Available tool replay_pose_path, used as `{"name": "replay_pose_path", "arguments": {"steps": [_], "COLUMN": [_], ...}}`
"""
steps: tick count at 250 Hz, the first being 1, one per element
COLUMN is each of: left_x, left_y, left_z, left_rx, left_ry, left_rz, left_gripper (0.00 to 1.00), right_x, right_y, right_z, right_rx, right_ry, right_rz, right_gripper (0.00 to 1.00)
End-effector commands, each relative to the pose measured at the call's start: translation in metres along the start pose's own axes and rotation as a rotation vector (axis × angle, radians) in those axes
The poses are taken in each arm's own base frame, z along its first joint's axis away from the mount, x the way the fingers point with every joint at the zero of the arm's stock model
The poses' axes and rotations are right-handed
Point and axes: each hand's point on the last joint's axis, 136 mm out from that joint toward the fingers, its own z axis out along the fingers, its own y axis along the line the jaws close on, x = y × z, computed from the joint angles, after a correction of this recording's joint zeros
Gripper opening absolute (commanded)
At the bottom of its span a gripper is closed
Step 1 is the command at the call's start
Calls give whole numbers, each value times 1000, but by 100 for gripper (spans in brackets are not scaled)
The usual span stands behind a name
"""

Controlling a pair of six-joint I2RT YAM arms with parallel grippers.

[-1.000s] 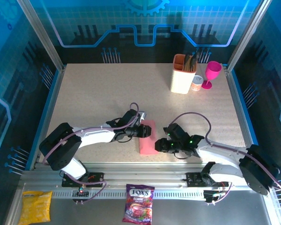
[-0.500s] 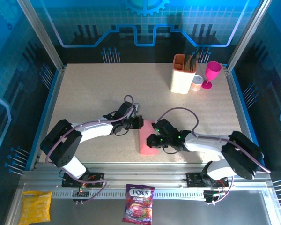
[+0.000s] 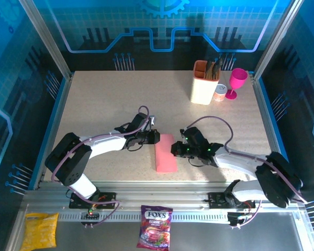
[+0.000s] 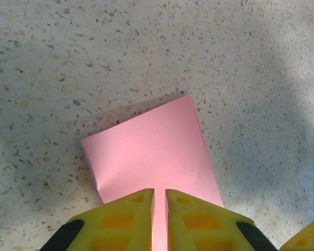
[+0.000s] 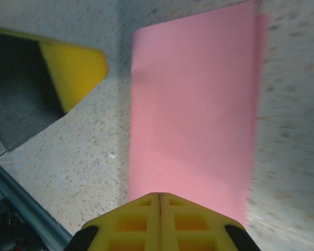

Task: Fold a paper plane with a square sheet of paper (pick it up from the middle)
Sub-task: First fold in half a square sheet of paper at the center of the table.

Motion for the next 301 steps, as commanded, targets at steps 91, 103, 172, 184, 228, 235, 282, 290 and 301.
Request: {"name": "replay_pose_path", "arguments": {"steps": [91,103,172,184,228,235,282,290,301], "left_x": [-12,-14,-18,-18,-9,-8,-1,0,2], "left_y": [-10,-11,3,7,18,19,28,29,30], "left_z": [8,10,25,29,41,43,50,51,52], "left_rx": [24,21,-6,-11,-20,-21,-36,-39,-42], "left_ry": [20,21,26,31,62,65,84,86,90], "left_rz": [43,45,33,27,18,19,16,16,17], "left_gripper": [6,6,1,0,0,0,0,0,0], "right_x": [13,17,23,19,15,14,8,8,9], "right_y": [36,46,74,79,80,80,69,66,60], "right_z": [0,8,51,56,73,76,90,93,96], "right_rx": [-97,-115,-165,-181,-180,-179,-147,-138,-120], "right_ry": [42,53,92,80,75,71,64,62,69], "right_rz": [-118,-135,-152,-158,-167,-169,-166,-165,-162], "right_gripper": [0,0,0,0,0,0,0,0,0]}}
